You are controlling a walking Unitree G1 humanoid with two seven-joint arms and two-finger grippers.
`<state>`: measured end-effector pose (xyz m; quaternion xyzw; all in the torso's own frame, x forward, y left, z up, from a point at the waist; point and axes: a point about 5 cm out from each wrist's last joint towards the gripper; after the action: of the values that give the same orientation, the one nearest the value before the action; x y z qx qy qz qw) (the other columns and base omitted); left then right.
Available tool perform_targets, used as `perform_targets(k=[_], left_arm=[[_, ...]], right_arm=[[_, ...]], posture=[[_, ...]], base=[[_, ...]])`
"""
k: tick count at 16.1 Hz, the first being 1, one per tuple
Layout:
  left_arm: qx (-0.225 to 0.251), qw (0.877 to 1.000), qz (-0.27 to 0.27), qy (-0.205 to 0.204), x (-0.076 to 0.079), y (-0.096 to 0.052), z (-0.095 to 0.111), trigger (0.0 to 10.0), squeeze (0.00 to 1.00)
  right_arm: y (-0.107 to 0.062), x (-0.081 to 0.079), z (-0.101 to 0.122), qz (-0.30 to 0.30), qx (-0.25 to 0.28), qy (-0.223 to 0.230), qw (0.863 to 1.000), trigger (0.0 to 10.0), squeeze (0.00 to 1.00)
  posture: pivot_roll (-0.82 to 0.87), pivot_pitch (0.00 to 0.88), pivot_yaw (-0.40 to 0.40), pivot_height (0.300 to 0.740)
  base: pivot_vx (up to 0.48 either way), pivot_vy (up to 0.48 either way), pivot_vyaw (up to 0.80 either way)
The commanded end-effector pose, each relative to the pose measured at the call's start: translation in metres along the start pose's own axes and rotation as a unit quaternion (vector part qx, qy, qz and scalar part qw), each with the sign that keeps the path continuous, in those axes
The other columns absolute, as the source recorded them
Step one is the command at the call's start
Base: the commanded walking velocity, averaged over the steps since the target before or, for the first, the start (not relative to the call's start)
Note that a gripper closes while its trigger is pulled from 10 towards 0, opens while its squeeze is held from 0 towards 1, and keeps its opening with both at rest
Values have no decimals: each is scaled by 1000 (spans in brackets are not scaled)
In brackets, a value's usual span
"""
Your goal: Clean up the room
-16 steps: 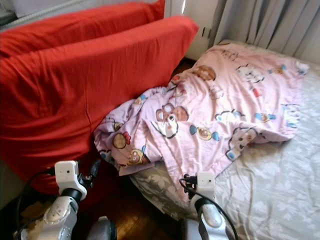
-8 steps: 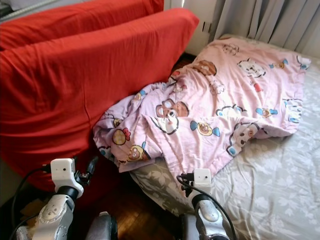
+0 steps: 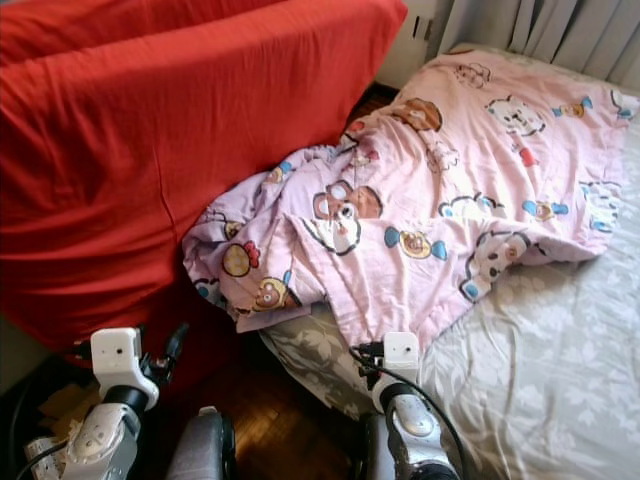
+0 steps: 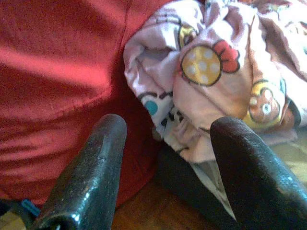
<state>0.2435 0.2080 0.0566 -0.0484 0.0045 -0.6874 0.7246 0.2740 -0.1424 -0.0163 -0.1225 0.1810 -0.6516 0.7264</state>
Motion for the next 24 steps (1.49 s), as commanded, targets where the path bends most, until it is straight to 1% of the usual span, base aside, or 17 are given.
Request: perform_targets(k=[1,3,4,5,6,8,9,10,13,15,17,19,22,23,24], left_arm=[[-5,1000,-1,0,0,-3,0,10000,0],[-5,1000,-1,0,1,-6,1,10000,0],[-5,1000,-1,1,2,-9,2,10000,0],[-6,1000,-2,2,2,-9,2,10000,0],[-7,1000,-4,7,3,-11,2,10000,0],[-13,1000,0,10,0,-20,3,10000,0],[-16,1000,2,12,-2,-23,3,10000,0],[-19,1000,3,15,-4,-26,3,10000,0],[-22,1000,4,20,-5,-33,6,10000,0],[-25,999,6,23,-5,-41,8,10000,0],[-28,999,8,24,-5,-45,9,10000,0],[-39,999,10,29,-6,-51,8,10000,0],[-41,999,11,29,-5,-53,8,10000,0],[-41,999,9,30,-4,-53,8,10000,0],[-39,999,4,35,-2,-52,10,10000,0]], right_arm=[[-2,1,-6,-5,-14,6,1000,10000,0],[-2,6,-11,-29,-36,44,998,10000,0],[-2,9,-13,-51,-44,98,993,10000,0],[-2,10,-13,-58,-46,110,991,10000,0],[-2,12,-13,-69,-48,126,988,10000,1000],[-2,18,-13,-109,-56,174,977,10000,1000],[-1,19,-12,-115,-55,188,974,10000,1000],[1,20,-7,-115,-51,202,971,10000,0],[5,20,0,-112,-42,222,968,10000,0],[7,21,4,-111,-37,246,962,10000,0],[8,20,6,-111,-36,252,961,10000,0],[9,26,13,-131,-11,258,957,10000,0],[8,29,16,-144,2,261,955,10000,0],[8,28,15,-139,3,263,955,10000,0],[7,23,9,-129,-12,262,956,10000,0]], posture=[[137,232,-9,611],[151,246,-10,611],[161,254,-9,611],[164,257,-8,611],[168,262,-7,611],[185,287,-2,611],[192,293,0,611],[201,302,3,611],[217,324,6,611],[236,341,8,611],[245,354,9,611],[239,363,8,611],[235,368,7,611],[234,370,5,611],[234,370,5,611]], base=[[0,0,0],[0,0,0],[0,0,0],[0,0,0],[0,0,0],[0,0,0],[0,0,0],[0,0,0],[0,0,0],[0,0,0],[0,0,0],[0,0,0],[0,0,0],[0,0,0],[0,0,0]])
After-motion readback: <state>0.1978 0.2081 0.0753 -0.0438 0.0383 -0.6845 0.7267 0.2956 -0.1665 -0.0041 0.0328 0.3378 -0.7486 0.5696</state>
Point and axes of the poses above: a point about 5 cm out from each wrist's last joint towards the gripper, its own y axis pointing out of the wrist towards the gripper, its own z axis along the axis of the wrist's last joint, x = y × z, and after that the axes turned 2 degrees about -y, right-handed
